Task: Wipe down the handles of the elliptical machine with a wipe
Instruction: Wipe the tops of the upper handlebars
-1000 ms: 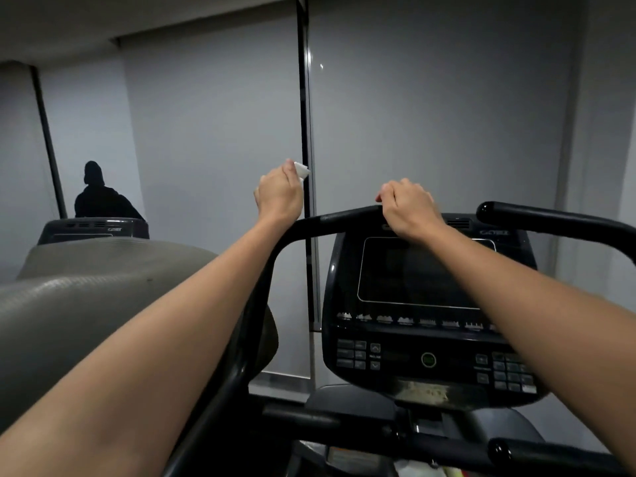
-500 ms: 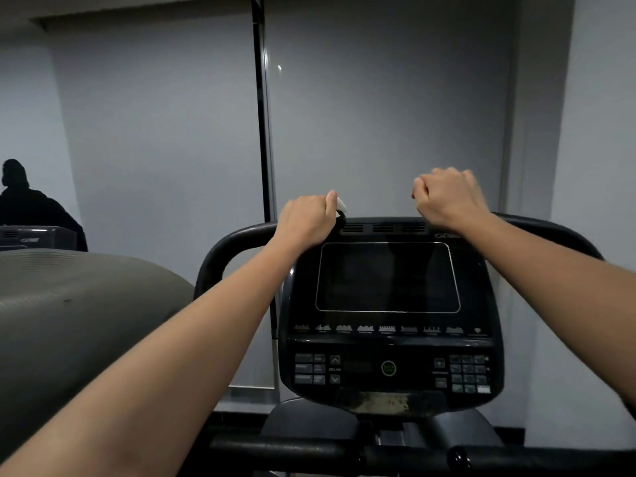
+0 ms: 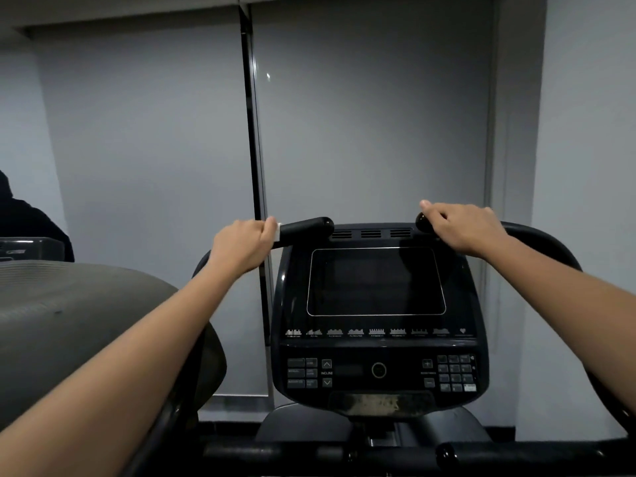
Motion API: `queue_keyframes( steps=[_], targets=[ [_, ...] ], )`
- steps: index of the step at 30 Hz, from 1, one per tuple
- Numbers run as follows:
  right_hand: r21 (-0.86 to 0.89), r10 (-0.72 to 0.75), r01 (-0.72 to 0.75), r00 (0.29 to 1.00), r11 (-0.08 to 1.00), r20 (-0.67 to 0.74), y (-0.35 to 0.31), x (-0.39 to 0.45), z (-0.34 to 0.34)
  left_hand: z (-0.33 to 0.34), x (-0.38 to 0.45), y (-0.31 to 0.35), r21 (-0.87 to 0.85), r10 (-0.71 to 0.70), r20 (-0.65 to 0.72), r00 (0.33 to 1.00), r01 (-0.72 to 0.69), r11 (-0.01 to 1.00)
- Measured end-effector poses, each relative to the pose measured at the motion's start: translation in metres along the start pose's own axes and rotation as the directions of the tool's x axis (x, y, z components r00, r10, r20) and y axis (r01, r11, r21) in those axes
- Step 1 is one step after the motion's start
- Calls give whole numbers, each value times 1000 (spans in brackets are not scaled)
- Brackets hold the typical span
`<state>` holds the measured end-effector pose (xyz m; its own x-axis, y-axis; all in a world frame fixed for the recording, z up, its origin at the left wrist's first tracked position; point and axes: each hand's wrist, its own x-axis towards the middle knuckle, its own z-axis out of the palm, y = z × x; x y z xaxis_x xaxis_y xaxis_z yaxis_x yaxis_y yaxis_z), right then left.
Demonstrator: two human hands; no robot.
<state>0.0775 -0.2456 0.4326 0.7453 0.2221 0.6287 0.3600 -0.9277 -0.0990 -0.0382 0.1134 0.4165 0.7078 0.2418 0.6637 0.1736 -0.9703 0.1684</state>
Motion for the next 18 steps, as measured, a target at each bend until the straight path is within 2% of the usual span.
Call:
queue_keyframes(
  steps=[3,5,7,10,12,14,18],
  targets=[
    [-32,-57,57,998,998,20,10,-6,0,-9,16,3,50,-220,177,959,215,975],
    [-8,-77,78,995,997,70,18,-8,-2,-11,25,22,26,-265,263,928,268,963],
    [27,-87,85,989,996,120,23,-7,-6,-6,29,49,-2,-173,271,947,181,984],
    [24,-47,44,988,999,150,23,-4,-8,5,10,67,-81,63,107,992,-55,995],
    [16,-20,17,985,1000,172,21,-3,-9,13,-6,52,-52,259,-27,965,-261,964],
    [24,-4,-1,980,1000,197,24,-4,-11,15,-16,24,-26,405,-29,914,-405,914],
    [22,6,-12,973,1000,231,35,-10,-18,2,-15,-27,8,344,20,939,-344,939]
  ],
)
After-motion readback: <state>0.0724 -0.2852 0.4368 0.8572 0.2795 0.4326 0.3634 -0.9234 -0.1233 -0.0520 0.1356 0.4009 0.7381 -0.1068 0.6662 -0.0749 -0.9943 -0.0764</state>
